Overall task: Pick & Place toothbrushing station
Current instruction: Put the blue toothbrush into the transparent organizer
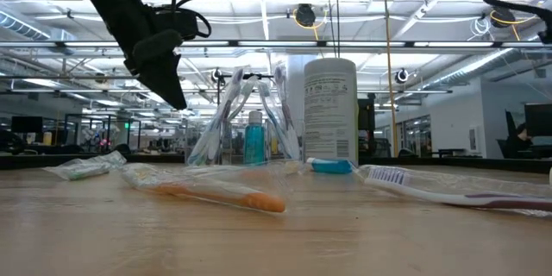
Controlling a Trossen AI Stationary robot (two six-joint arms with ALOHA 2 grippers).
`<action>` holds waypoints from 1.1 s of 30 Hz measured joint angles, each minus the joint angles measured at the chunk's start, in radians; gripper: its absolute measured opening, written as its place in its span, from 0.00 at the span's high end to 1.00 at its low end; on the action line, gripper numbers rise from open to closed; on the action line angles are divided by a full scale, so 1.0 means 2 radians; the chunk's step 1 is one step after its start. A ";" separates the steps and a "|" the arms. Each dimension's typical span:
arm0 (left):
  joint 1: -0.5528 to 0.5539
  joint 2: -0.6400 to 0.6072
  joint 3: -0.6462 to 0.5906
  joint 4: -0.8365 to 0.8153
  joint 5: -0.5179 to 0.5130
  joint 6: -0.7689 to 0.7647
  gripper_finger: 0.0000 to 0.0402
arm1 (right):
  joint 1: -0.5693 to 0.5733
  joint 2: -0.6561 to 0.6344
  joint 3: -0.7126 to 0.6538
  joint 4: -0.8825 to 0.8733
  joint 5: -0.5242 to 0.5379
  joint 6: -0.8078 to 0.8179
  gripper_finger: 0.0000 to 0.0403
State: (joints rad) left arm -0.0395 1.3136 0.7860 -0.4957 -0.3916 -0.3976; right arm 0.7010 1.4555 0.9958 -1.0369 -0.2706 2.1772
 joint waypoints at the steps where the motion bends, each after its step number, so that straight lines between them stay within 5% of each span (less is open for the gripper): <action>1: 0.000 0.000 0.000 0.000 0.000 -0.001 0.71 | 0.003 0.000 -0.008 0.011 0.000 -0.002 0.65; 10: 0.000 0.000 0.000 0.000 0.001 -0.016 0.71 | 0.014 0.000 -0.054 0.083 -0.076 0.010 0.65; 33: 0.000 0.000 0.000 0.000 0.001 -0.026 0.71 | 0.020 -0.002 -0.173 0.245 -0.054 0.024 0.69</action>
State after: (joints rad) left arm -0.0395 1.3136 0.7860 -0.4961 -0.3904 -0.4500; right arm 0.7412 1.4506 0.6494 -0.5464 -0.3783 2.2254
